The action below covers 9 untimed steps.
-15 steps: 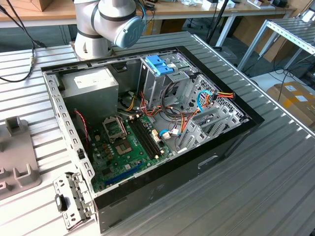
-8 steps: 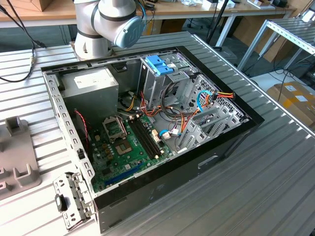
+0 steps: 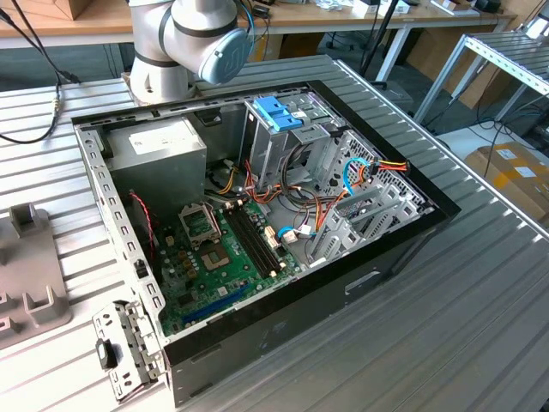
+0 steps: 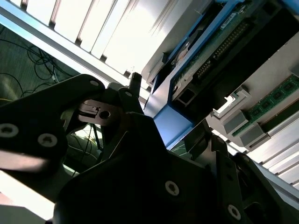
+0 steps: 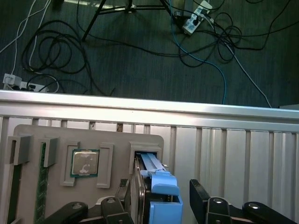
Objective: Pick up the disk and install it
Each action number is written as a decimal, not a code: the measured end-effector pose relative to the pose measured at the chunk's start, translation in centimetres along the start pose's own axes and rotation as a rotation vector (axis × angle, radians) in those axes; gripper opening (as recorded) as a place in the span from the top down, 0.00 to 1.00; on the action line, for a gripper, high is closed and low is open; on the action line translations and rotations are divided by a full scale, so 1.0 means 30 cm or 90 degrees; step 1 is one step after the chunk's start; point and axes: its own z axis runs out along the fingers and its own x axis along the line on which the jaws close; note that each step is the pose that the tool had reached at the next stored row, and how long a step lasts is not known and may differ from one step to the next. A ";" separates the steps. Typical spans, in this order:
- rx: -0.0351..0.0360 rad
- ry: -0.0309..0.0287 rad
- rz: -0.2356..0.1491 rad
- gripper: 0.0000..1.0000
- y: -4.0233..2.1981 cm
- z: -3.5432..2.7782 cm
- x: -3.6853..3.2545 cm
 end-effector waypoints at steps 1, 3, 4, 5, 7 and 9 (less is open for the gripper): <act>0.0000 0.0000 0.000 0.38 0.000 0.000 0.000; 0.0000 0.0000 0.000 0.39 0.000 0.000 0.000; 0.0000 0.0000 0.000 0.46 0.000 0.000 0.000; -0.0001 0.0001 0.000 0.53 0.000 0.000 0.000; -0.0001 0.0000 0.000 0.58 0.000 0.000 0.000; -0.0001 0.0000 0.000 0.60 0.000 0.000 0.000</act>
